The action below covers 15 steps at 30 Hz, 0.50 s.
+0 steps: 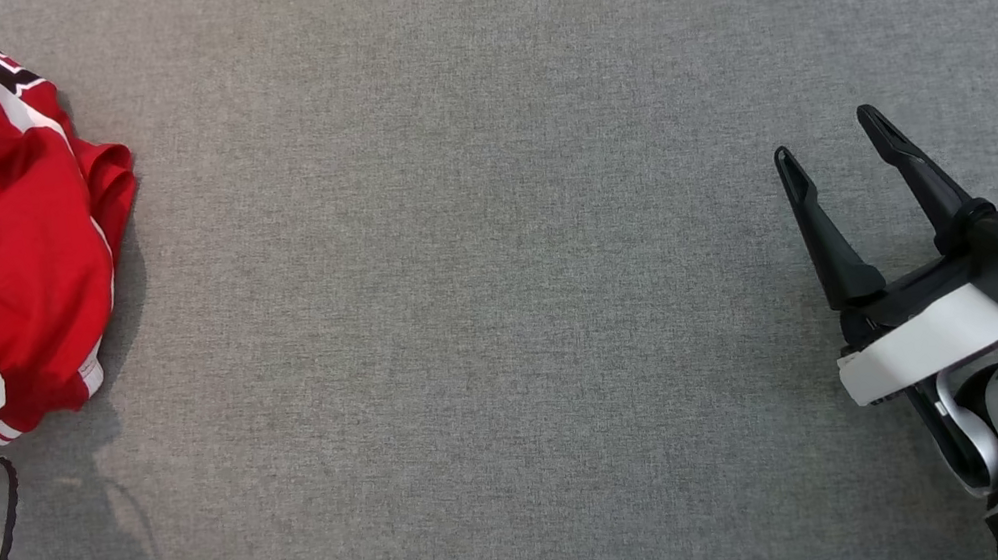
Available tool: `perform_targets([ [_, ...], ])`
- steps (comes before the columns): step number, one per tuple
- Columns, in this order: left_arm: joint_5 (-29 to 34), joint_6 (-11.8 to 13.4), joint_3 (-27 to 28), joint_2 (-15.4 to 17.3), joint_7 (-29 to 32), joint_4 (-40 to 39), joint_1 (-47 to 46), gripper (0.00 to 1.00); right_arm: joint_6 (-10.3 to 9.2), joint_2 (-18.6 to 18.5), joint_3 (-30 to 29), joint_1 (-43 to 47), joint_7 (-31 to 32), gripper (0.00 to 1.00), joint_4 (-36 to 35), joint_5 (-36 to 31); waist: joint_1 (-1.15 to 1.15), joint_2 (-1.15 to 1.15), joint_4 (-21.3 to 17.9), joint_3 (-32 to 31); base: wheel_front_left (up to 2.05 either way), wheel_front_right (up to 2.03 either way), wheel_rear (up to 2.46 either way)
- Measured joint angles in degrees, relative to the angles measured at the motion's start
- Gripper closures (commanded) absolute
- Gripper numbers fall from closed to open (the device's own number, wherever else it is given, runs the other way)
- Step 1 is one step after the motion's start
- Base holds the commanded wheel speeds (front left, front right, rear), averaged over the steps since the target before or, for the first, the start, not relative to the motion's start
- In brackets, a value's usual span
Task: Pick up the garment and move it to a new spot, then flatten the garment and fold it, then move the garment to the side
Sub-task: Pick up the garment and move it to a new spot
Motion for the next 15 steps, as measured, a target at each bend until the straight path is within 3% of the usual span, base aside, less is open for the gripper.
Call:
perform_targets([
  [9, 2.6, 0.8, -1.1, 1.3, -10.4, -2.7, -1.0, 1.00, 0.00, 0.3, -1.1, 0.4, -0.5, 0.00, 0.9, 0.4, 0.00, 0.00, 0.7, -2.9, 0.00, 0.00, 0.00],
  [15, 5.3, 3.1, 0.3, 1.3, -11.2, -16.8, 3.1, 1.00, 0.00, 1.0, -2.4, 2.0, -1.3, 0.00, 1.5, 0.6, 0.00, 0.00, 1.1, -6.5, 0.00, 0.00, 0.00],
])
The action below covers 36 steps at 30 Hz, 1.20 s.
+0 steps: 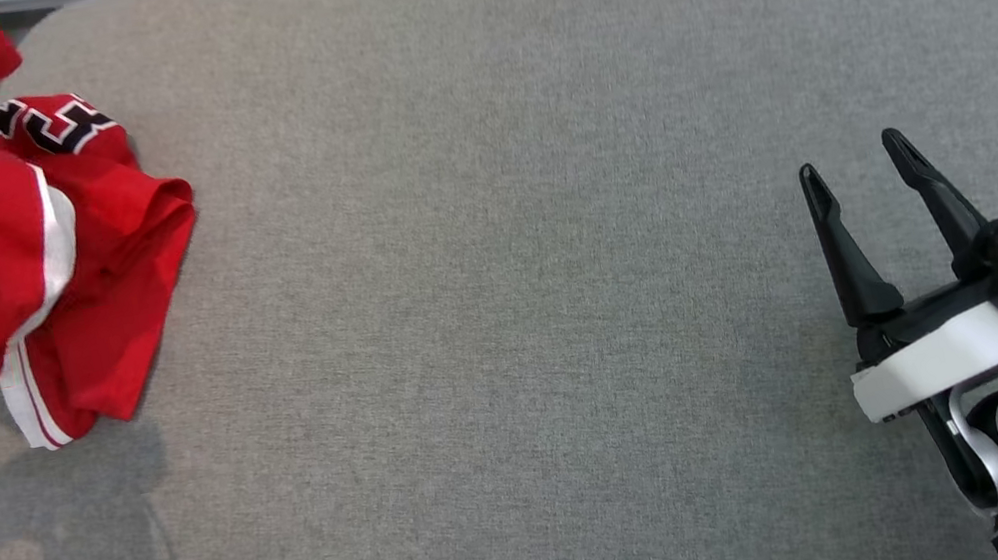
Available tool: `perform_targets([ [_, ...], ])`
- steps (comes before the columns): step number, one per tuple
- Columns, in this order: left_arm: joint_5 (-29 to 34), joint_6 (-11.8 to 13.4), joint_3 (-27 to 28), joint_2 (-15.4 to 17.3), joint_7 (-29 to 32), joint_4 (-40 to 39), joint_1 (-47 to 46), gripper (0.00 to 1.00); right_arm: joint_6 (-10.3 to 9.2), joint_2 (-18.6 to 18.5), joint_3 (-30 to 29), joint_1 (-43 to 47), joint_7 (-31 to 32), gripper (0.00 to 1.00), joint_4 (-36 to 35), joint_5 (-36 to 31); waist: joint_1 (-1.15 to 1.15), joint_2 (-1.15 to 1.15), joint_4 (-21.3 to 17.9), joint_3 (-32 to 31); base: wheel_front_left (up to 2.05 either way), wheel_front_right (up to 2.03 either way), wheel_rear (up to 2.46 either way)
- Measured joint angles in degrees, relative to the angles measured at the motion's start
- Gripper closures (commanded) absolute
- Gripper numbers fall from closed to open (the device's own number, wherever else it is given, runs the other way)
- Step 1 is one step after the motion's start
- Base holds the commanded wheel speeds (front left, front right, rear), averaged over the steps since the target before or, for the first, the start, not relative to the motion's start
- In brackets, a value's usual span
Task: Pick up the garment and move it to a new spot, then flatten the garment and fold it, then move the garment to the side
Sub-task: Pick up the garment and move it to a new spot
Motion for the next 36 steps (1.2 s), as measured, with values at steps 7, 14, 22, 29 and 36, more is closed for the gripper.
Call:
perform_targets([
  [7, 3.5, 3.9, 0.8, -4.6, -0.1, -20.4, 15.6, 1.00, 0.00, 1.0, -1.5, 3.1, -0.7, 0.00, 1.0, 0.9, 0.00, 0.00, 0.1, -4.9, 0.00, 0.00, 0.00],
  [14, 5.3, 5.8, -2.4, -8.7, 1.1, -31.9, 28.8, 1.00, 0.00, 1.5, -1.9, 6.5, -1.2, 0.00, 1.7, 1.4, 0.00, 0.00, -0.2, -9.3, 0.00, 0.00, 0.00],
  [22, 6.7, 5.5, -9.7, -12.7, 5.7, -40.8, 36.6, 1.00, 0.00, 1.8, -3.5, 8.4, -0.7, 0.00, -0.5, 1.4, 0.00, 0.00, -2.4, -11.1, 0.00, 0.00, 0.00],
  [29, 7.5, 2.4, -15.5, -13.8, 7.1, -39.5, 33.8, 1.00, 0.00, 1.9, -2.0, 7.0, -0.2, 0.00, -1.8, 1.4, 0.00, 0.00, -7.8, -9.1, 0.00, 0.00, 0.00],
  [36, 9.2, -0.8, -22.9, -15.1, 8.7, -35.5, 26.3, 1.00, 0.00, 1.9, -1.7, 5.3, -0.9, 0.00, -1.3, 4.2, -0.01, 0.00, -16.1, -6.2, 0.00, 0.00, 0.00],
])
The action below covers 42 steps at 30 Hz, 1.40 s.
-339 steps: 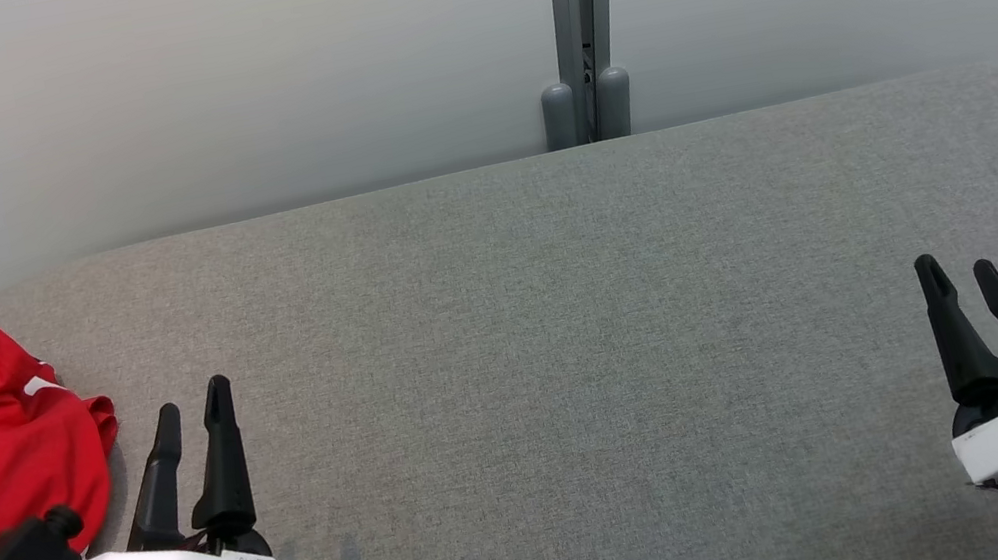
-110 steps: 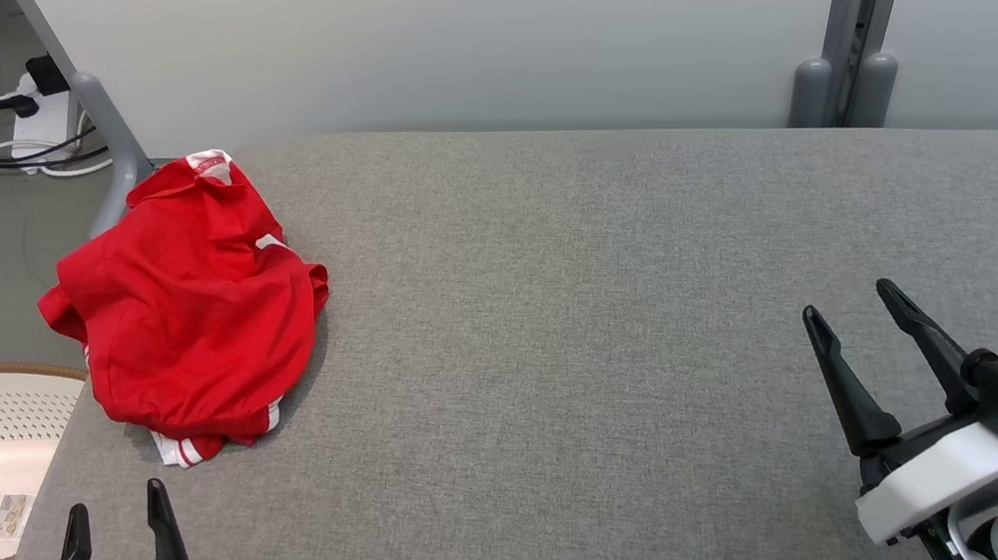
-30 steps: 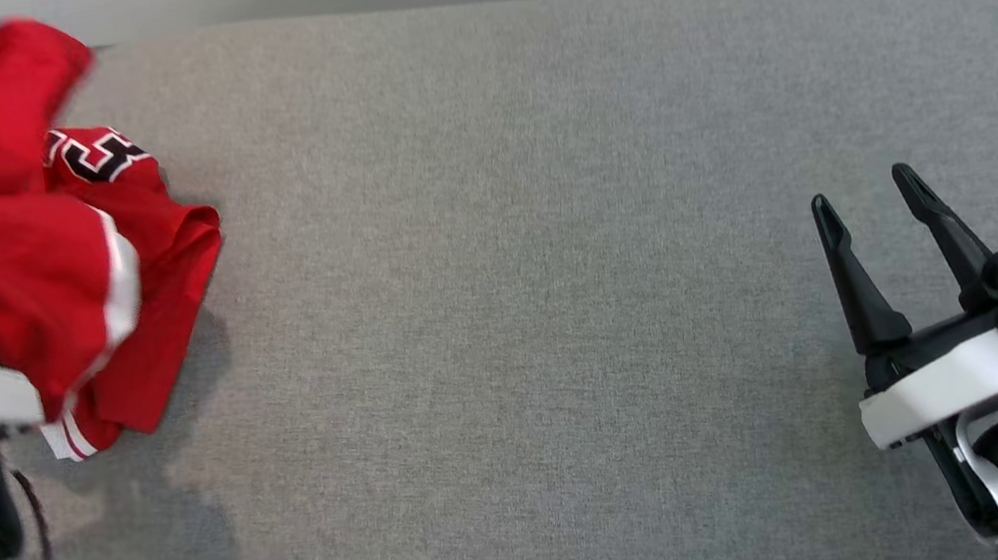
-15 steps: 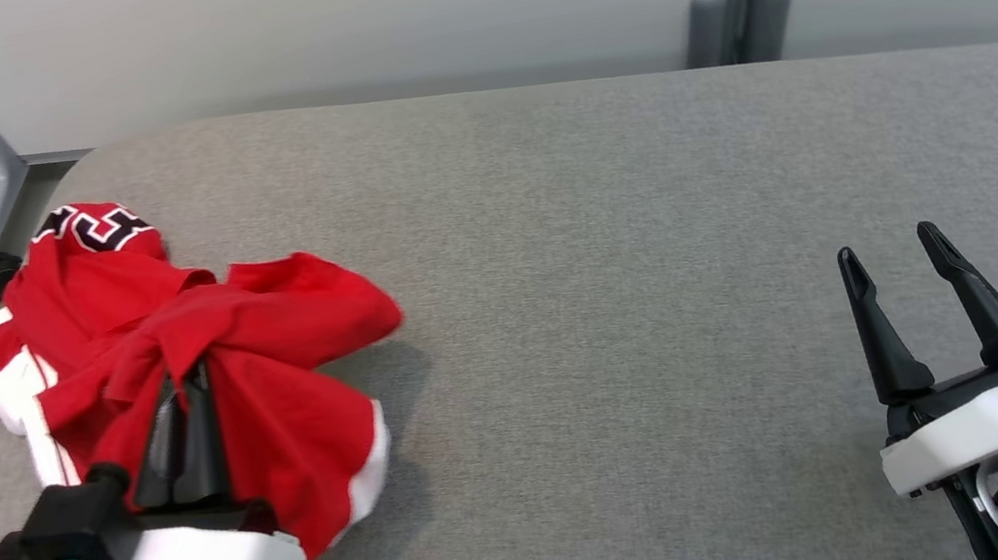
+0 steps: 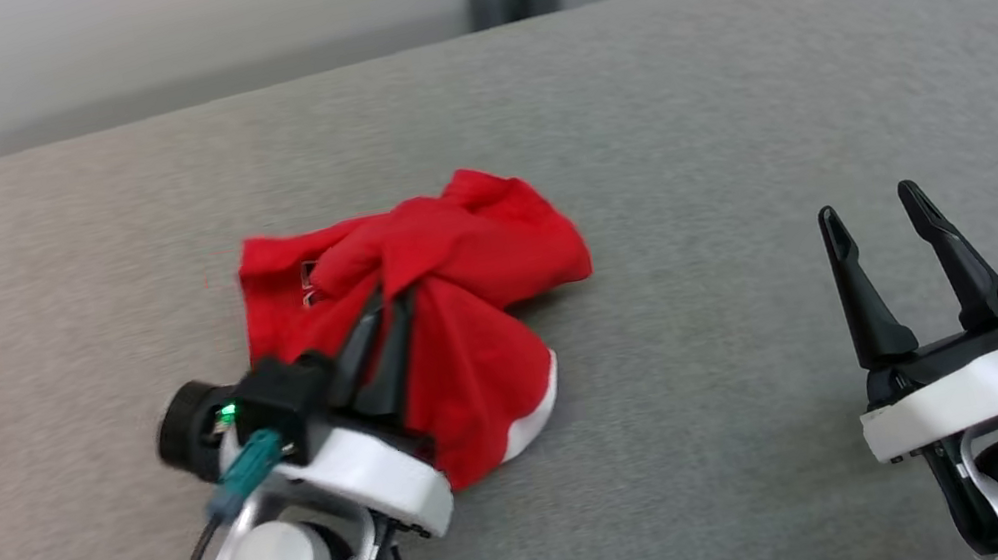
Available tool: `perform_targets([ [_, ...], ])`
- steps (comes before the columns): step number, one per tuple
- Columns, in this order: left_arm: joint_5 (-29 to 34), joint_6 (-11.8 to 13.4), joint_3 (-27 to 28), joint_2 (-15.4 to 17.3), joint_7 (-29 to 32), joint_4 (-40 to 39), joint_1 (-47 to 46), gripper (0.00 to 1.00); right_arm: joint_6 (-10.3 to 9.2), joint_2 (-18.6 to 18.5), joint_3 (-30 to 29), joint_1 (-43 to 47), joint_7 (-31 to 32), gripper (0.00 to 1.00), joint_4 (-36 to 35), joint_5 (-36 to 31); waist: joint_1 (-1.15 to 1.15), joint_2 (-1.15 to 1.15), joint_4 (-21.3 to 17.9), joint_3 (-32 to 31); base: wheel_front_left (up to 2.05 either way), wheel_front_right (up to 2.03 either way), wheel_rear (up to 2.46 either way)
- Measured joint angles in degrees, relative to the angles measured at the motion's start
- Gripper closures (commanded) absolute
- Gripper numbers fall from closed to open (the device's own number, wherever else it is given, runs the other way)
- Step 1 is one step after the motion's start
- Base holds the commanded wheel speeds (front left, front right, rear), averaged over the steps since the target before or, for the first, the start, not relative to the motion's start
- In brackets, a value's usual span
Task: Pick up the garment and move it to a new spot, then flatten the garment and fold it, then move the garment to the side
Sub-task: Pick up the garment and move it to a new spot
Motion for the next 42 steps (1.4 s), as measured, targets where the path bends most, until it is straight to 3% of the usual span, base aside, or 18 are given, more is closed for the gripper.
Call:
perform_targets([
  [6, -0.2, -1.6, -7.0, -0.6, 2.1, 6.6, -2.8, 1.00, 0.00, 0.0, -0.2, -0.7, -0.8, 0.00, 1.5, 2.4, 0.00, 0.00, -6.9, 3.1, 0.00, 0.00, 0.00],
  [11, -1.7, -2.1, -12.4, -0.8, 2.5, 11.0, -3.5, 1.00, 0.00, 0.0, -0.4, -0.8, -1.0, 0.00, 2.3, 3.4, 0.00, 0.00, -9.9, 5.5, 0.00, 0.00, 0.00],
  [12, -2.0, -2.1, -13.1, -0.7, 2.6, 11.6, -3.5, 0.79, 0.00, 0.0, -0.6, -0.8, -1.0, 0.00, 2.3, 3.4, 0.00, 0.00, -10.1, 5.8, 0.00, 0.00, 0.00],
  [13, -2.3, -2.2, -13.7, -0.7, 2.3, 12.0, -3.6, 0.00, 0.00, 0.0, -0.9, -0.8, -1.1, 0.00, 2.2, 3.4, 0.00, 0.00, -10.1, 5.9, 0.00, 0.00, 0.00],
  [22, -4.7, -2.4, -16.0, -0.2, -3.0, 11.0, -4.4, 0.00, 0.00, 0.1, -1.4, -0.9, -1.1, 0.00, 1.9, 2.6, 0.00, 0.00, -6.5, 3.8, 0.00, 0.00, 0.00],
  [27, -6.1, 0.9, -12.4, 0.6, -5.0, 8.3, -2.6, 0.00, 0.00, 0.1, -1.7, -0.2, -1.1, 0.00, 2.1, 1.5, 0.00, 0.00, -4.0, 1.6, 0.00, 0.00, 0.00],
  [33, -9.8, 7.0, -3.9, 3.3, -6.6, 6.1, 0.8, 0.00, 0.00, 0.1, -2.1, 1.3, -1.1, 0.00, 2.7, 0.4, 0.00, 0.00, -0.7, -1.4, 0.00, 0.00, 0.00],
  [42, -13.2, 10.1, 4.7, 7.3, -8.0, 5.6, 5.7, 0.00, 0.00, 0.1, -2.8, 3.0, -1.1, 0.00, 3.7, -0.7, 0.00, 0.00, 2.5, -4.8, 0.00, 0.00, 0.00],
])
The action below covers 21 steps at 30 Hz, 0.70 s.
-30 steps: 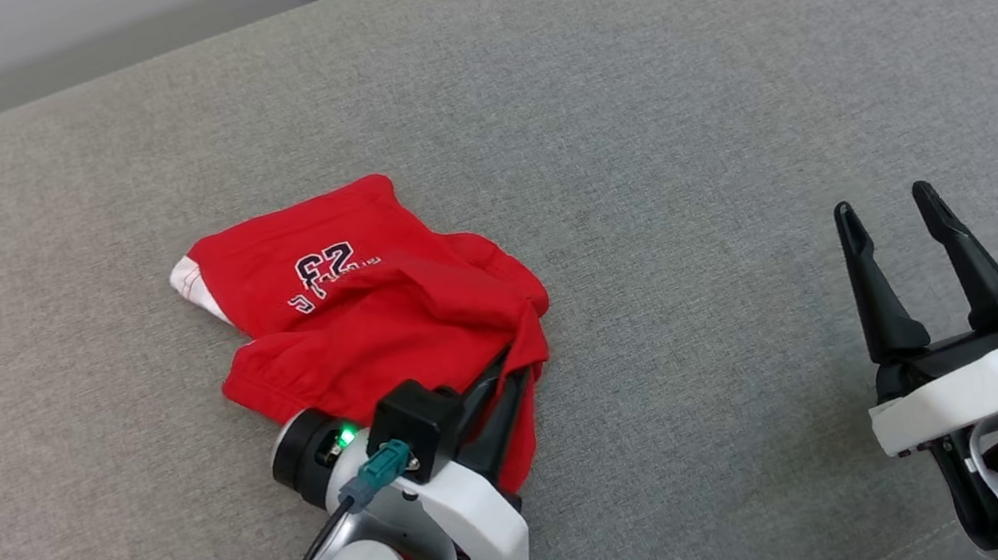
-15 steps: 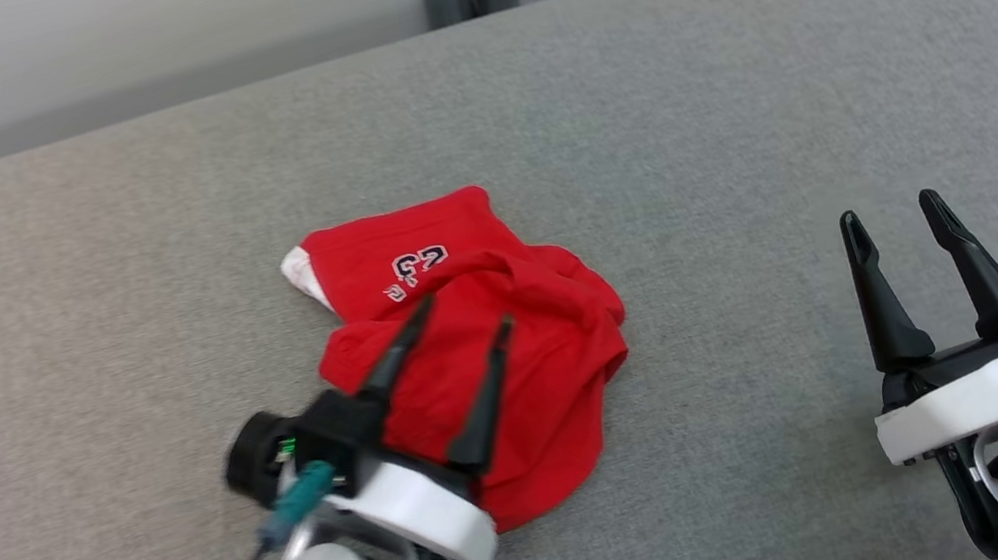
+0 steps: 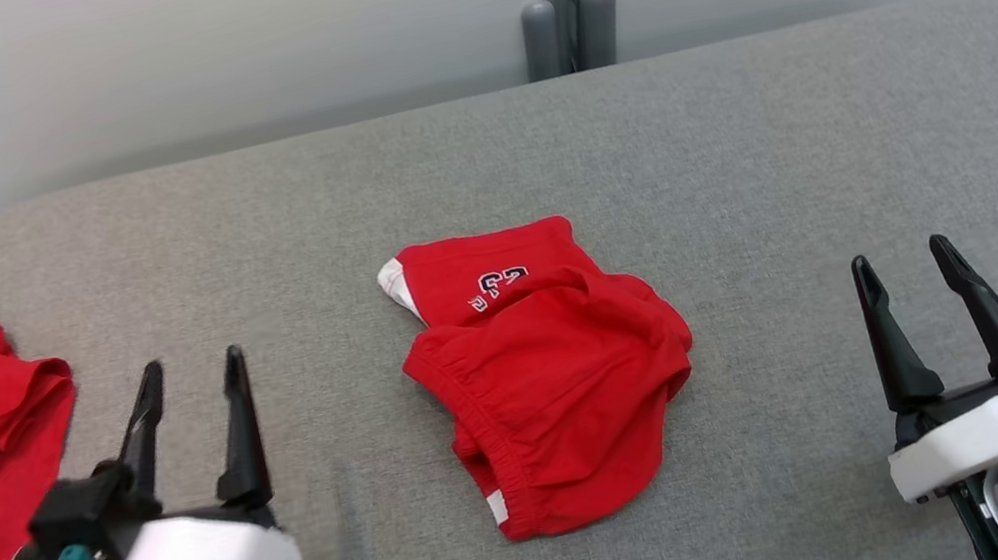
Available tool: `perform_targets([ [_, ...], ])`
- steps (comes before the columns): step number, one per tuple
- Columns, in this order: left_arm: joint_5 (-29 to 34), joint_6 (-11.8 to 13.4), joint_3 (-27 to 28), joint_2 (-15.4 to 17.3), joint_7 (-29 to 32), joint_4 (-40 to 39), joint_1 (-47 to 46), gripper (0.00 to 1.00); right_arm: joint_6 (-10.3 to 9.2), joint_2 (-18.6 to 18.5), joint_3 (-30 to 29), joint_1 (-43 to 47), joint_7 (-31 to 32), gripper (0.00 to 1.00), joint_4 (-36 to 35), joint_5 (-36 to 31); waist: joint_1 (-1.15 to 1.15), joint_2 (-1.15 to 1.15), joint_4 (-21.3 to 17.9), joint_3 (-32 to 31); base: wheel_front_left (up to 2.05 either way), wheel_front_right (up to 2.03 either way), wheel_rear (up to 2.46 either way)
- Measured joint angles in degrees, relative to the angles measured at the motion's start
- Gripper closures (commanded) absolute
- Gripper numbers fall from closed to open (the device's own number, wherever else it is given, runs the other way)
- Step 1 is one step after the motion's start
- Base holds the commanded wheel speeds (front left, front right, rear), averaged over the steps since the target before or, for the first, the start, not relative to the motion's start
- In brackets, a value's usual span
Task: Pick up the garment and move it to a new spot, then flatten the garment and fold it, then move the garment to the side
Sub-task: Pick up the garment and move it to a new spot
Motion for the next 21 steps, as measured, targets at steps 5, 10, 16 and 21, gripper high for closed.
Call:
perform_targets([
  [5, 0.0, 0.5, 1.6, 1.4, -0.5, -0.6, 3.2, 0.00, 0.00, 0.0, -0.5, 1.5, 0.3, 0.00, 0.0, -0.3, 0.00, 0.00, 1.2, -1.9, 0.00, 0.00, 0.00],
  [10, 0.7, -0.1, 0.6, 1.9, -0.5, -1.4, 5.8, 0.00, 0.00, 0.0, -0.9, 3.6, 0.9, 0.00, -0.5, -0.7, 0.00, 0.00, 2.1, -3.7, 0.00, 0.00, 0.00],
  [16, 0.5, -0.9, -0.2, 2.7, -0.4, -1.1, 8.1, 0.00, 0.00, 0.0, -1.2, 5.8, 2.2, 0.00, -1.3, -0.8, 0.00, 0.00, 2.4, -5.7, 0.00, 0.00, 0.00],
  [21, 0.5, -0.8, -0.7, 2.7, 0.1, -1.3, 9.5, 0.00, 0.00, 0.0, -1.5, 6.8, 2.7, 0.00, -2.0, -0.8, 0.00, 0.00, 2.3, -6.5, 0.00, 0.00, 0.00],
])
